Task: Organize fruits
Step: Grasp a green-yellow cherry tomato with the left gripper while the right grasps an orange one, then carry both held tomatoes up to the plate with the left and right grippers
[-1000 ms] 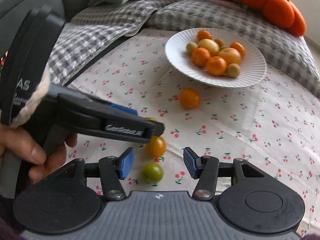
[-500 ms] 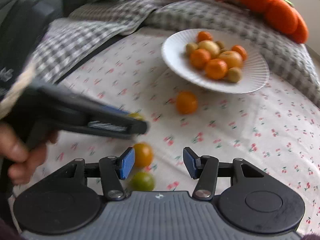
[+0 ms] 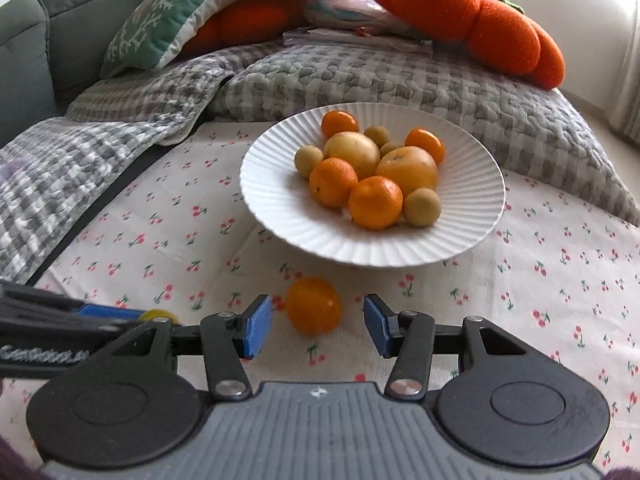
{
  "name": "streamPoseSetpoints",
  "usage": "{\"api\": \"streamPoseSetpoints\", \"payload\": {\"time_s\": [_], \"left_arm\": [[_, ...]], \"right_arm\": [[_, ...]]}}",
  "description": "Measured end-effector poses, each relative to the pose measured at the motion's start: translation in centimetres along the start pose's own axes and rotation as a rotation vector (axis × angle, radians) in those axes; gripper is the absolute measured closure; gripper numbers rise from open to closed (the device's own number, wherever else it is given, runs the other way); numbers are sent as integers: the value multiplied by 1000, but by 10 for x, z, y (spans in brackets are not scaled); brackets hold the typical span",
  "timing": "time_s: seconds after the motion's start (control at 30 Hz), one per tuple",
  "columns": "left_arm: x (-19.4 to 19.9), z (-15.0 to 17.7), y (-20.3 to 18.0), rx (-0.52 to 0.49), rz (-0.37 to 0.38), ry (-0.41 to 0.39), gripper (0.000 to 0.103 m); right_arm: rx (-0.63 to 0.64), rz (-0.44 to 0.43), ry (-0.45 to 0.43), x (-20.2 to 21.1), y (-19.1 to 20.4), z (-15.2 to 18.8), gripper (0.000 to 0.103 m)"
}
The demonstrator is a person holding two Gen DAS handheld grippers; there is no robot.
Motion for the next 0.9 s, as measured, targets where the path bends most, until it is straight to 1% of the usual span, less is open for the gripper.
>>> {"api": "streamPoseSetpoints", "payload": {"time_s": [0.03, 0.1, 0.13, 0.17, 0.57, 0.9], "left_arm": [[0, -1, 1, 2, 1, 0, 77], [-1, -2, 1, 1, -4, -2, 77], [-1, -2, 1, 0, -5, -3, 77], [-1, -2, 1, 0, -5, -2, 77], [4, -5, -3, -13, -9, -30, 77], [10, -8, -4, -12, 2, -48, 77]], "right_arm": [[-3, 0, -1, -2, 0, 0, 57], [0, -3, 3, -3, -1, 1, 64], [3, -6, 3, -3, 0, 1, 71], [7, -6, 4, -3, 0, 1, 74], [-22, -22, 17, 10, 3, -2, 75], [-66, -67, 15, 32, -2, -11, 75]]}}
Point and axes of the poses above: each gripper's, at about its wrist camera, not at the fingertips, and x roughly against the way its jaws point, y to its left, z to its underside, the point moved 2 cm from there along -x, roughly the way its jaws point, and after that the axes turned 1 degree about x, right-handed, at the moved point
